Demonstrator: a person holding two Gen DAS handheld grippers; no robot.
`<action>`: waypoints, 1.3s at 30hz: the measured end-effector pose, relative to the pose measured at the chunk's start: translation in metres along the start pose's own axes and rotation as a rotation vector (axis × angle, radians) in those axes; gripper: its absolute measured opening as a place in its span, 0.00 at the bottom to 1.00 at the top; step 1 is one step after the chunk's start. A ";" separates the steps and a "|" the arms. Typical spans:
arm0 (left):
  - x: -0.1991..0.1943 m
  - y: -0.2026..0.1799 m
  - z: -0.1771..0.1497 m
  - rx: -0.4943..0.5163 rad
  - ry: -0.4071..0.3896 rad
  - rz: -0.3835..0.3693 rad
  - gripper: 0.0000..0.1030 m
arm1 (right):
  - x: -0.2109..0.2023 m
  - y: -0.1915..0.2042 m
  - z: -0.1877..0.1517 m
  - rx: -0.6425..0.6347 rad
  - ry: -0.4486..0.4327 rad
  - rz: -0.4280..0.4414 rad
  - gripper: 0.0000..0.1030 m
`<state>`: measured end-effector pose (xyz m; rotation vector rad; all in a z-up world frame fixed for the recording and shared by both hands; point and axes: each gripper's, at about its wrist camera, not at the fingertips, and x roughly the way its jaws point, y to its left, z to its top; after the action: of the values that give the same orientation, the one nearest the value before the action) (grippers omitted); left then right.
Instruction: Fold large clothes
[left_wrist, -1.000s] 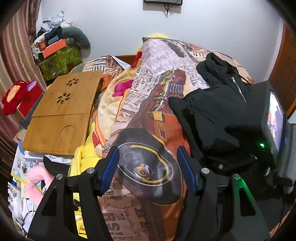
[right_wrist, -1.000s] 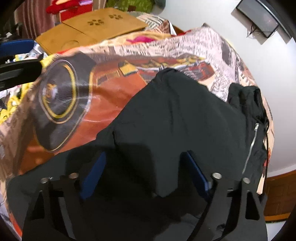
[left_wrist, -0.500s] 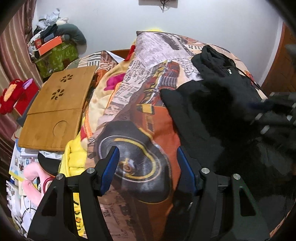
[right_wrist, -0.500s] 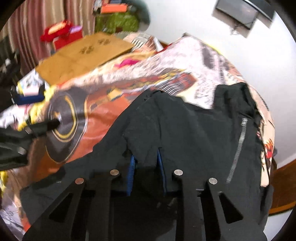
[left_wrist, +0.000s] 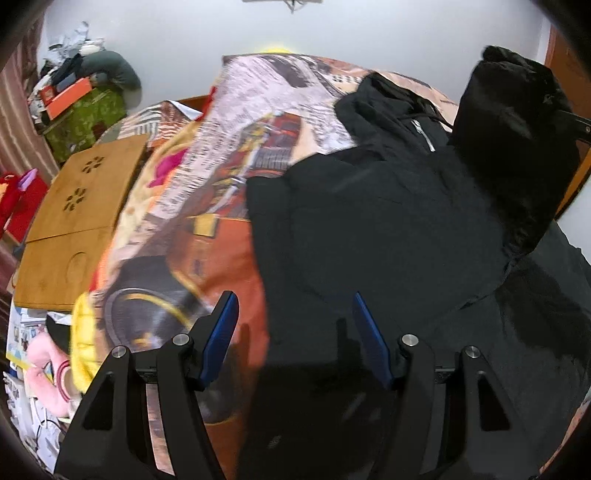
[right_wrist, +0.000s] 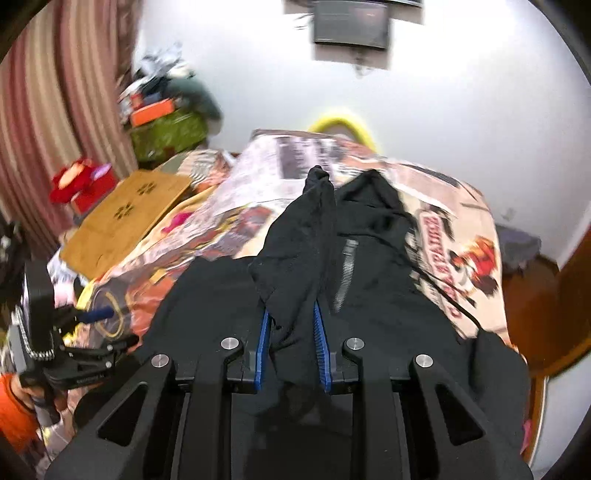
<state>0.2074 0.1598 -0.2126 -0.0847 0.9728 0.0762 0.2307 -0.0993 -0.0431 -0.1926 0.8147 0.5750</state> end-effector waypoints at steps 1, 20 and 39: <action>0.004 -0.004 0.000 0.003 0.007 -0.004 0.61 | 0.001 -0.011 -0.003 0.026 0.006 -0.004 0.19; 0.041 -0.031 -0.011 0.016 0.099 0.010 0.66 | 0.058 -0.136 -0.099 0.402 0.326 0.020 0.21; -0.011 -0.079 0.045 0.046 -0.049 -0.004 0.66 | -0.080 -0.197 -0.099 0.460 0.099 -0.120 0.50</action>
<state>0.2469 0.0857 -0.1755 -0.0424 0.9246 0.0519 0.2343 -0.3332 -0.0625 0.1525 1.0024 0.2559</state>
